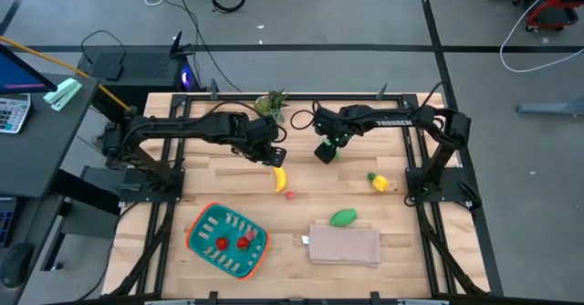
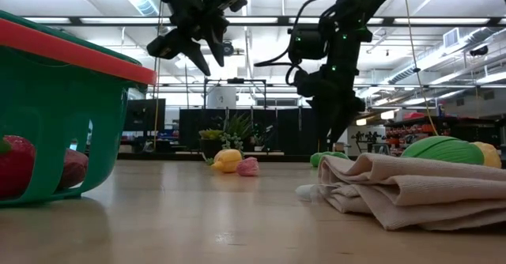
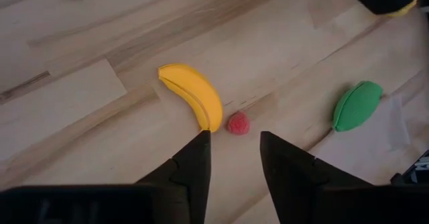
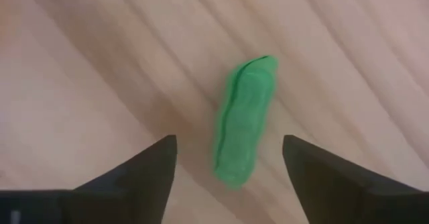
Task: Pick and placing Produce into tupperware
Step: Put the green pea into the blue basket
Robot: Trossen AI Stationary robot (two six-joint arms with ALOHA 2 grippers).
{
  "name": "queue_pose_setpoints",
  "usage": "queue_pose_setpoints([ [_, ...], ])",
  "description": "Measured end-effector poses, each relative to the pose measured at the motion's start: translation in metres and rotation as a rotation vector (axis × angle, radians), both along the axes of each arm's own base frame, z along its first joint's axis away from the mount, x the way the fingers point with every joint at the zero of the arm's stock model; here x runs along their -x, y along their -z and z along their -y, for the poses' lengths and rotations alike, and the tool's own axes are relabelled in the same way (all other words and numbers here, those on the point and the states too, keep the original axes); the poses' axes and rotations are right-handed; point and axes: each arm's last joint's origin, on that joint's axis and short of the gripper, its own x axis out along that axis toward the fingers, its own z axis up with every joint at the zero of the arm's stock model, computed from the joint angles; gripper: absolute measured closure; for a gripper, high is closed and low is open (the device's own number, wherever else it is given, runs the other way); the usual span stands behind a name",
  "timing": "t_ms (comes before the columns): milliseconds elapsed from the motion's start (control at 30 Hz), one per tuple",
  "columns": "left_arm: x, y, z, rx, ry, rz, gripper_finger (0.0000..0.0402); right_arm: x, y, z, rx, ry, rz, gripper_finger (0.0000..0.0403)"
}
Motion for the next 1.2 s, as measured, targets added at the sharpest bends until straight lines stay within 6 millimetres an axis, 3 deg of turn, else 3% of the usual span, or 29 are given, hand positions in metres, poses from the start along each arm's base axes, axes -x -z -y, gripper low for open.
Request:
queue_pose_setpoints([
  [267, 0.0, 0.0, 0.0, 0.0, 0.0, 0.0, 0.0265, -0.005, 0.001, -0.011, 0.041, -0.028, -0.016, 0.0115],
  [533, 0.0, 0.0, 0.0, 0.001, -0.001, 0.001, 0.0273, -0.005, 0.001, -0.007, 0.055, 0.007, 0.002, 0.0121],
  [800, 0.0, 0.0, 0.0, 0.001, -0.001, 0.001, 0.0277, 0.004, 0.023, -0.01, 0.044, 0.01, -0.011, 0.0121],
  [1200, 0.0, 0.0, 0.0, 0.001, 0.0, 0.002, 0.0245, 0.001, 0.023, -0.01, 0.054, 0.002, 0.029, 0.0121],
])
